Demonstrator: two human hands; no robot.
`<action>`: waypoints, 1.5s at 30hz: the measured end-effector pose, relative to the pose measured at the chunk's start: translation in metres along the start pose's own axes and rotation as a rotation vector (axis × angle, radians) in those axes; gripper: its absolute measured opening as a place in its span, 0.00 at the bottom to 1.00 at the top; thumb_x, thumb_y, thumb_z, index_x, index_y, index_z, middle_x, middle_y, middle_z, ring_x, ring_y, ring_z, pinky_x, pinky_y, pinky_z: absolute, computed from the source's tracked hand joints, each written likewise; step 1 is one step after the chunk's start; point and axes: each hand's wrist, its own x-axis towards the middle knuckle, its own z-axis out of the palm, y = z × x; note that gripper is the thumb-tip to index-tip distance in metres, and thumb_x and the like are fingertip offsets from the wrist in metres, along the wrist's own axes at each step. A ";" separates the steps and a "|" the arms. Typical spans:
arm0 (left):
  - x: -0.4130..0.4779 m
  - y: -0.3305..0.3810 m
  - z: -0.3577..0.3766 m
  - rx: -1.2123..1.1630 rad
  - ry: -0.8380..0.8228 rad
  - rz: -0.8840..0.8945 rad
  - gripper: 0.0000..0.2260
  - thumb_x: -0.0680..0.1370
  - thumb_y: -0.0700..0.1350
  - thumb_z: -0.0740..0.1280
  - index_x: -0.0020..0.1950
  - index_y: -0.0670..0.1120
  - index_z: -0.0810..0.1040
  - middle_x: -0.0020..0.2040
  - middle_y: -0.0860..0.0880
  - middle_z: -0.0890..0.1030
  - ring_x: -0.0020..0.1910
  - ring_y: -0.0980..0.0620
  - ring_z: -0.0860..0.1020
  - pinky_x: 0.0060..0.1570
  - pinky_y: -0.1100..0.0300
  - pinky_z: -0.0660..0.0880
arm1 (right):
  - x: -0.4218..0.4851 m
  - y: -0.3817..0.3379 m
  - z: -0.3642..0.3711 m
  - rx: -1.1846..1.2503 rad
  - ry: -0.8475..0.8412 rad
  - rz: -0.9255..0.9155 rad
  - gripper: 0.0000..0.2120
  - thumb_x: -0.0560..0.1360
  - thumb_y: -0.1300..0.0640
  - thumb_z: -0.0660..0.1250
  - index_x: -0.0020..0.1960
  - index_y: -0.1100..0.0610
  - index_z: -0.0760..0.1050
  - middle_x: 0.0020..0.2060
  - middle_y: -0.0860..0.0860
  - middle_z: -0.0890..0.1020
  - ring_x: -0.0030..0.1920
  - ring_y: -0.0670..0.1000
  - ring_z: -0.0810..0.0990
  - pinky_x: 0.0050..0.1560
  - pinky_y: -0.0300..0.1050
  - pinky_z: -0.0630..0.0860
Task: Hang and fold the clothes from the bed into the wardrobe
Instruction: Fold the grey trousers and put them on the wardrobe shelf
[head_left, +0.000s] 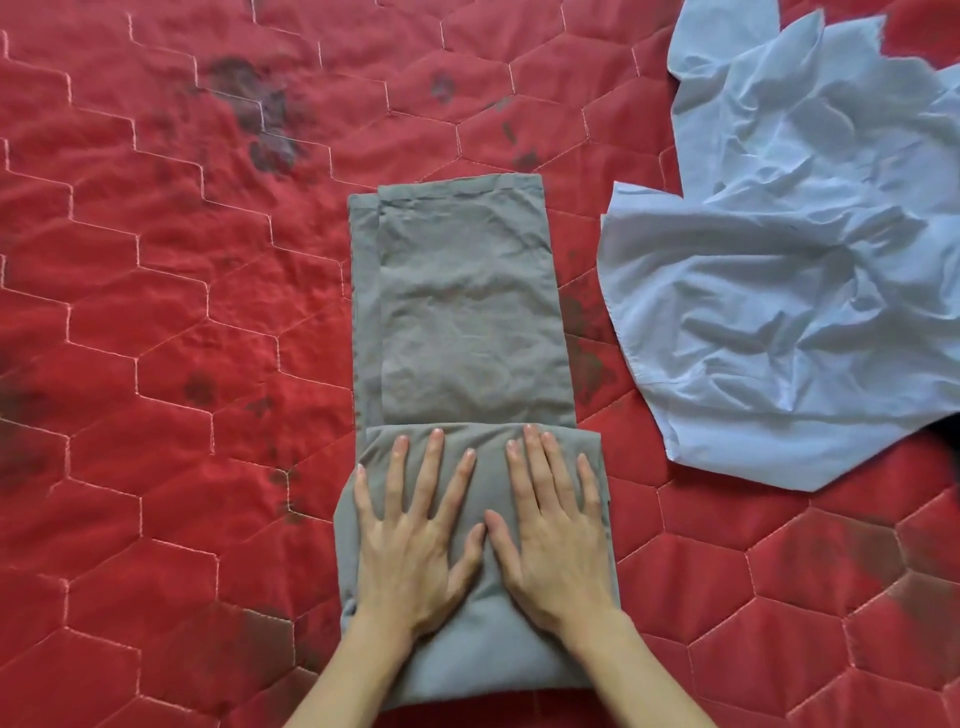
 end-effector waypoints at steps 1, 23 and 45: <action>0.000 0.000 -0.001 -0.007 -0.003 -0.007 0.32 0.78 0.61 0.59 0.80 0.52 0.60 0.82 0.45 0.55 0.80 0.40 0.52 0.71 0.28 0.55 | -0.001 0.000 -0.001 0.011 -0.008 -0.005 0.34 0.79 0.42 0.59 0.79 0.57 0.56 0.79 0.55 0.55 0.80 0.53 0.52 0.76 0.60 0.53; -0.112 -0.008 -0.093 -0.783 -0.441 -0.914 0.46 0.67 0.67 0.74 0.77 0.49 0.59 0.69 0.44 0.76 0.67 0.39 0.75 0.63 0.48 0.71 | -0.123 -0.006 -0.096 0.872 -0.342 0.859 0.43 0.70 0.52 0.75 0.78 0.50 0.56 0.63 0.45 0.73 0.68 0.55 0.73 0.64 0.48 0.68; 0.080 -0.049 -0.122 -1.166 0.042 -0.663 0.18 0.81 0.59 0.61 0.69 0.55 0.74 0.53 0.52 0.83 0.47 0.57 0.81 0.51 0.55 0.77 | 0.094 0.035 -0.124 1.058 -0.126 0.485 0.36 0.72 0.68 0.71 0.75 0.50 0.63 0.55 0.52 0.80 0.50 0.51 0.81 0.44 0.40 0.79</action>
